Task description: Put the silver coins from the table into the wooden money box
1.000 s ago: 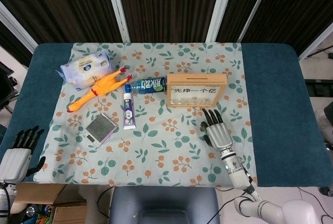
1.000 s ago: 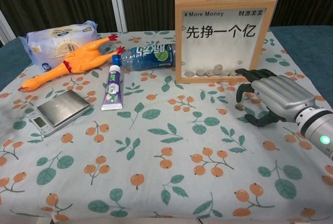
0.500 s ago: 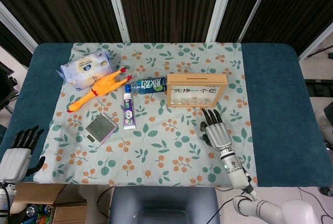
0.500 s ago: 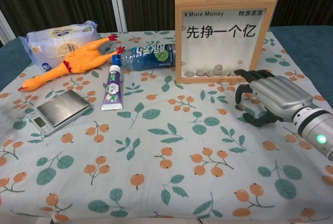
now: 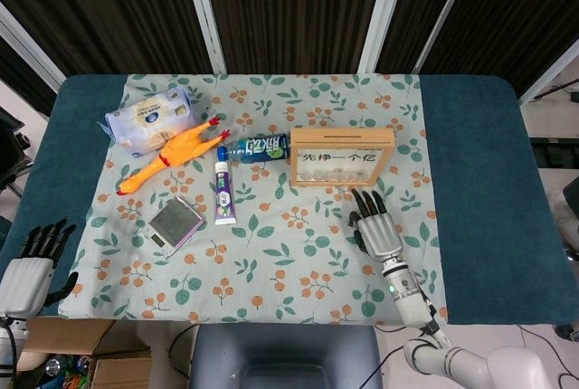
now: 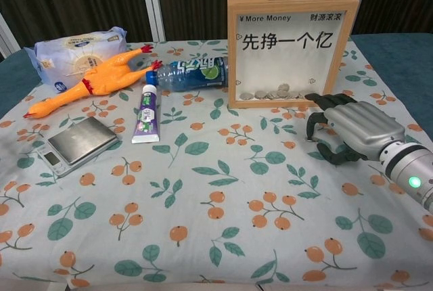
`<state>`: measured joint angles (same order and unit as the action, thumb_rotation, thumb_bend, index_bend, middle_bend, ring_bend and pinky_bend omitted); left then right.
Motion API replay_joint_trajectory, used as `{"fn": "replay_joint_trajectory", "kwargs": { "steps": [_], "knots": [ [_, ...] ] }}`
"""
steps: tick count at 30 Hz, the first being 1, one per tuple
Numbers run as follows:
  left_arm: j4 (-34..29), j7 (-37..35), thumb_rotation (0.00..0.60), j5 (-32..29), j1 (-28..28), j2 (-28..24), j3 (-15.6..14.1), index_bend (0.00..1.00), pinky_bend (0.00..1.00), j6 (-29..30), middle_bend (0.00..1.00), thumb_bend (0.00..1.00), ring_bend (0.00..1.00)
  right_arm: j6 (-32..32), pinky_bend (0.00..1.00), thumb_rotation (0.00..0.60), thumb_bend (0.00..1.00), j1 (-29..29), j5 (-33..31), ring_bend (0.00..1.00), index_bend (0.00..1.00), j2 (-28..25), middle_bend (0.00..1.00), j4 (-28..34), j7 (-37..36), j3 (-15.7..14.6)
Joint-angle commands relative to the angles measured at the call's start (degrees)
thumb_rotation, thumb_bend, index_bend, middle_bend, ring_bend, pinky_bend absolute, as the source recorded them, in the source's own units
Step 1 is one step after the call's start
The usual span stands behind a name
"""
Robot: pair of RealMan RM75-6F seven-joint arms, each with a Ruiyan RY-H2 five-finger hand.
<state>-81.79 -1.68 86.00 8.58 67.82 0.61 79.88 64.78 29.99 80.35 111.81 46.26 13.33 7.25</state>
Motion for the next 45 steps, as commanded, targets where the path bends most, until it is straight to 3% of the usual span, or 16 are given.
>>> {"fn": "replay_joint_trajectory", "kwargs": {
  "steps": [1, 27, 37, 45],
  "knots": [
    [0.1, -0.1, 0.600, 0.0, 0.0, 0.0, 0.0, 0.00, 0.00, -0.1, 0.00, 0.38, 0.00, -0.1, 0.00, 0.600, 0.44, 0.1, 0.0, 0.00, 0.53, 0.1, 0.07, -0.1, -0.1, 0.1],
    [0.8, -1.2, 0.600, 0.1, 0.4, 0.3, -0.2, 0.00, 0.00, -1.0, 0.00, 0.38, 0.00, 0.9, 0.00, 0.600, 0.44, 0.6, 0.4, 0.00, 0.68, 0.7, 0.10, -1.3, 0.5, 0.4],
    [0.8, -1.2, 0.600, 0.3, 0.6, 0.4, -0.1, 0.00, 0.00, -0.9, 0.00, 0.38, 0.00, 1.3, 0.00, 0.600, 0.44, 0.7, 0.8, 0.00, 0.58, 0.6, 0.10, -1.7, -0.1, 0.3],
    [1.1, -1.6, 0.600, 0.6, 0.5, 0.6, -0.3, 0.00, 0.00, -0.7, 0.00, 0.38, 0.00, 2.7, 0.00, 0.600, 0.44, 0.8, 1.7, 0.00, 0.62, 0.8, 0.12, -2.0, -1.4, 0.1]
  ]
}}
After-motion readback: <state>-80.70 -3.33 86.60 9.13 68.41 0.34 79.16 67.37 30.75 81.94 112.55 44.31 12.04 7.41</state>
